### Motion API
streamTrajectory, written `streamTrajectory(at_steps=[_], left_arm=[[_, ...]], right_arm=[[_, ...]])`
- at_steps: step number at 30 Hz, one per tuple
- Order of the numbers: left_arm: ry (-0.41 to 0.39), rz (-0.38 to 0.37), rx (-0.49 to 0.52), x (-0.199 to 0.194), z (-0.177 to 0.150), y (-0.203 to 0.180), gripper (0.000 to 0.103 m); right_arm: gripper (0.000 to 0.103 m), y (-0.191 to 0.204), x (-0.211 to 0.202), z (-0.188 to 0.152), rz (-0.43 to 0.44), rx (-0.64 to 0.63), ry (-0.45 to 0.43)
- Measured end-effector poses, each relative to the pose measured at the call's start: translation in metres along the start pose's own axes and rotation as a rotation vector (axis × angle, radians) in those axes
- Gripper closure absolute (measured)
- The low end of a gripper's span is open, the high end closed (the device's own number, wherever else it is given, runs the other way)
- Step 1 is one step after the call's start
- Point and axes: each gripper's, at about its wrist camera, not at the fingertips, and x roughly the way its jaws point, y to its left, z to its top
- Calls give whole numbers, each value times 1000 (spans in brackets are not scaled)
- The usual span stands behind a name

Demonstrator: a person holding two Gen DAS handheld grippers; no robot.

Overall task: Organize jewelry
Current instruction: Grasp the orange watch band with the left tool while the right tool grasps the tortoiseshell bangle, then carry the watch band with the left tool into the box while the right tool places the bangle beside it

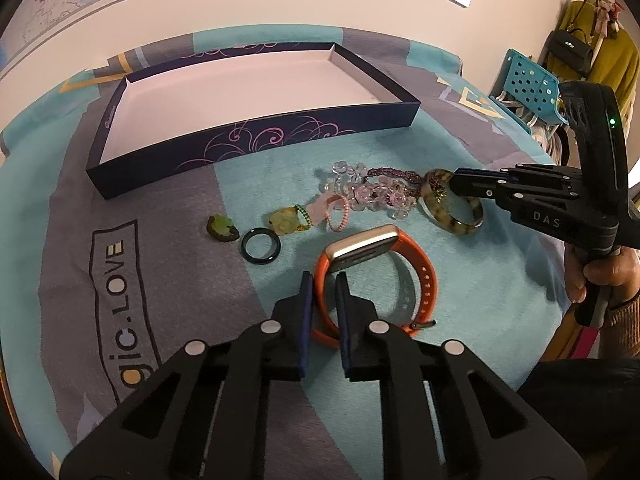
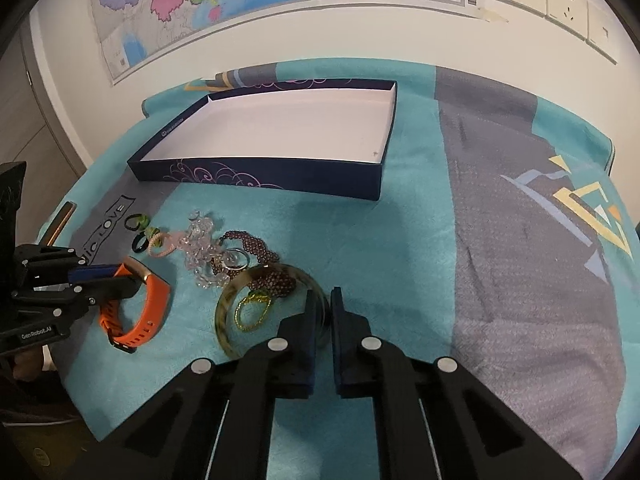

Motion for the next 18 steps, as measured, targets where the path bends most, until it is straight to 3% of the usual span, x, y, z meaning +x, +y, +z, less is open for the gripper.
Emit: streamTrajectory(at_steps=[9, 14, 18], left_arm=[[-42, -43, 5, -16, 7, 1, 96], [-90, -62, -20, -31, 26, 16, 96], [-133, -23, -54, -39, 52, 36, 96]], right_arm=[[97, -6, -23, 13, 88, 39, -74], [97, -4, -26, 41, 113, 24, -123], [97, 0, -19, 71, 112, -3, -150]])
